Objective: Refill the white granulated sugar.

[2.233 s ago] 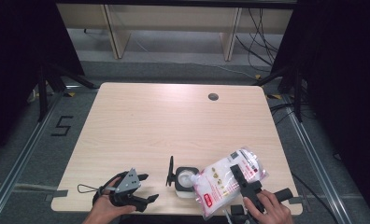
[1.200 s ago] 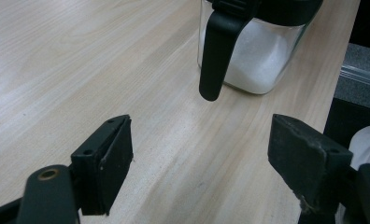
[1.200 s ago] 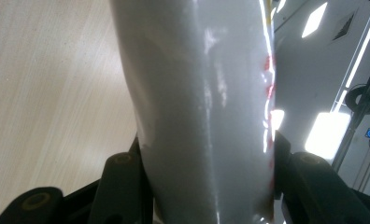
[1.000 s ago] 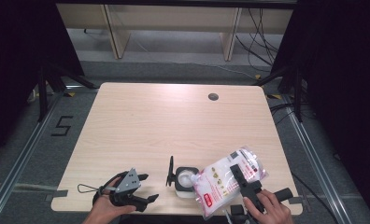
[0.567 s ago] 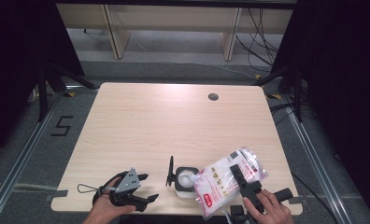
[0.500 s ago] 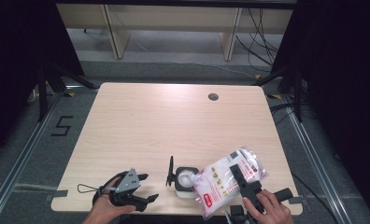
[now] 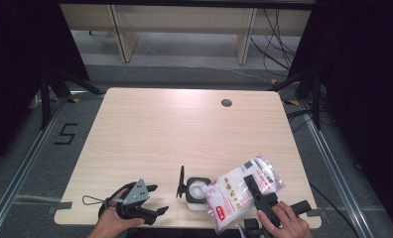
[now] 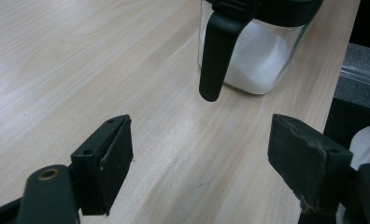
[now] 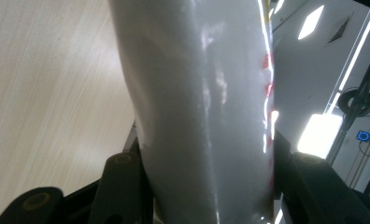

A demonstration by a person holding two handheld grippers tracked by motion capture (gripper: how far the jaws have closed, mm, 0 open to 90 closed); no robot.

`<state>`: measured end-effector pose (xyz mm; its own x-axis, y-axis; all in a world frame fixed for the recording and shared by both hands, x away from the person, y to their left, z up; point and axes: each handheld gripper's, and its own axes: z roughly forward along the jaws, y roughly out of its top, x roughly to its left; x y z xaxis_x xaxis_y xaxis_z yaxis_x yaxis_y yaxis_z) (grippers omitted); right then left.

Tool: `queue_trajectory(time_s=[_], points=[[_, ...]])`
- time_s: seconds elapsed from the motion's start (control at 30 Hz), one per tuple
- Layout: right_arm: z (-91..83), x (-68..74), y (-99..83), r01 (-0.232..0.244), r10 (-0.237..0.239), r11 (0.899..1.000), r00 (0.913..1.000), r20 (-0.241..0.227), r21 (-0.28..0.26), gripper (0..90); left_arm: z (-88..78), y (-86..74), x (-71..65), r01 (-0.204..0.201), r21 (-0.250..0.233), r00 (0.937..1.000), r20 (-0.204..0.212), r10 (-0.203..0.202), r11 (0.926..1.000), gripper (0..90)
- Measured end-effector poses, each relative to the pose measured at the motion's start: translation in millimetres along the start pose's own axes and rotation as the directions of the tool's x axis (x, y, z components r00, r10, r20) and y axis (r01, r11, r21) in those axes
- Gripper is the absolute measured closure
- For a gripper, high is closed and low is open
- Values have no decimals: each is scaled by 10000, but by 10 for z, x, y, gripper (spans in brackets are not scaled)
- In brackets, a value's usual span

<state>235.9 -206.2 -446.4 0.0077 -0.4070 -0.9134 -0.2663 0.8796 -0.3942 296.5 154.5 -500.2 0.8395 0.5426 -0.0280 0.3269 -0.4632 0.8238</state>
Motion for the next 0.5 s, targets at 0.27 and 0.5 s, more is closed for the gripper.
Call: queue_trajectory(time_s=[0.27,0.5], points=[[-6,-14,6,129,-129,9999,9999,95,-17,561,-6,3,3,-54,59,10000,-13,54,10000,219],[-1,-3,0,25,-25,10000,10000,31,-7,562,-3,2,-1,-3,20,10000,6,3,10000,219]])
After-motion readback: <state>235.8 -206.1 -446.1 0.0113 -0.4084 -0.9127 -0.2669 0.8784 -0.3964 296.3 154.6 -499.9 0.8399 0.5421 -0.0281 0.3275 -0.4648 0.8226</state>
